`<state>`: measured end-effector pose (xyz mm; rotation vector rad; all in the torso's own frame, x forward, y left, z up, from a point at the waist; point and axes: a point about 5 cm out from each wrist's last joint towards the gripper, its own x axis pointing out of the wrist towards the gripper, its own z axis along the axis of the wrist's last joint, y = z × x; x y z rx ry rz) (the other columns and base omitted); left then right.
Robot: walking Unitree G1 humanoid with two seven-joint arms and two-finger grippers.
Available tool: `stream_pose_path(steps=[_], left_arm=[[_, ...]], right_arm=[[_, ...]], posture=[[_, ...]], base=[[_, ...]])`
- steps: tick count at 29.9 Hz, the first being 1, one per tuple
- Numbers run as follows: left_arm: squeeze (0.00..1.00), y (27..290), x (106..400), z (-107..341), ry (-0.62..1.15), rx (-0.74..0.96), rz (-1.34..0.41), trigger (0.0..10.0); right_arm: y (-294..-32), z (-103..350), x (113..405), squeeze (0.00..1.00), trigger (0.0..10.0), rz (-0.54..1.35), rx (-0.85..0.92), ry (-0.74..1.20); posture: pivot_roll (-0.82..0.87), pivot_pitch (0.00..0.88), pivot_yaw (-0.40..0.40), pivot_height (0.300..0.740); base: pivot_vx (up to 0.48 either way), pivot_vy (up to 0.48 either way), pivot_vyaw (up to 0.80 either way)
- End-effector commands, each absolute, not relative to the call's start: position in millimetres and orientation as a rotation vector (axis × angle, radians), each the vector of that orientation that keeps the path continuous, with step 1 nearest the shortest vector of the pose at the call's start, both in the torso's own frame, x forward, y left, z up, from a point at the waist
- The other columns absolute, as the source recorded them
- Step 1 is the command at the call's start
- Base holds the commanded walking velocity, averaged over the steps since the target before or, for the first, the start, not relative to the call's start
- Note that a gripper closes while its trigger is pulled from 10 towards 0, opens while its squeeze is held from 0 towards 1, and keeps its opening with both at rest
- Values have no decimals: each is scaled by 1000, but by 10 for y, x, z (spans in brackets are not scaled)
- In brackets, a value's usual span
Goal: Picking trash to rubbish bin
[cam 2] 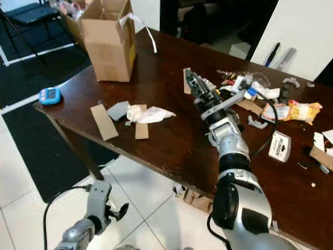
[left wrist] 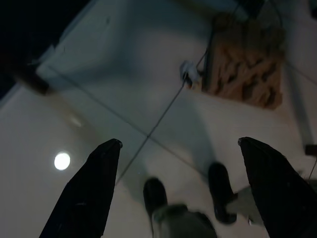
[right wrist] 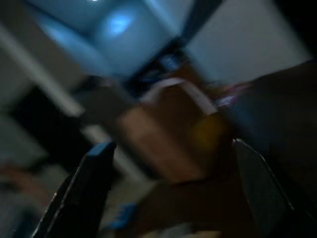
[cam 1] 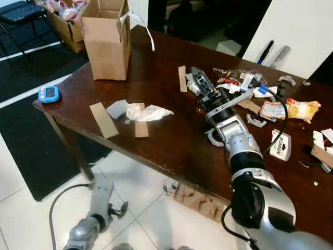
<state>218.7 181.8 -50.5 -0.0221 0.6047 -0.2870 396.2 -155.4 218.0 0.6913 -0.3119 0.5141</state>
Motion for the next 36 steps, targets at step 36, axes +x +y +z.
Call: stream_pose_path(steps=[36], left_arm=[[0, 2039, 1320, -964, 937, -64, -48, 10000]], right_arm=[[-1776, 1504, 3978, 0, 10000, -1, -16, 144]], posture=[[216, 132, -94, 740]], base=[[0, 0, -155]])
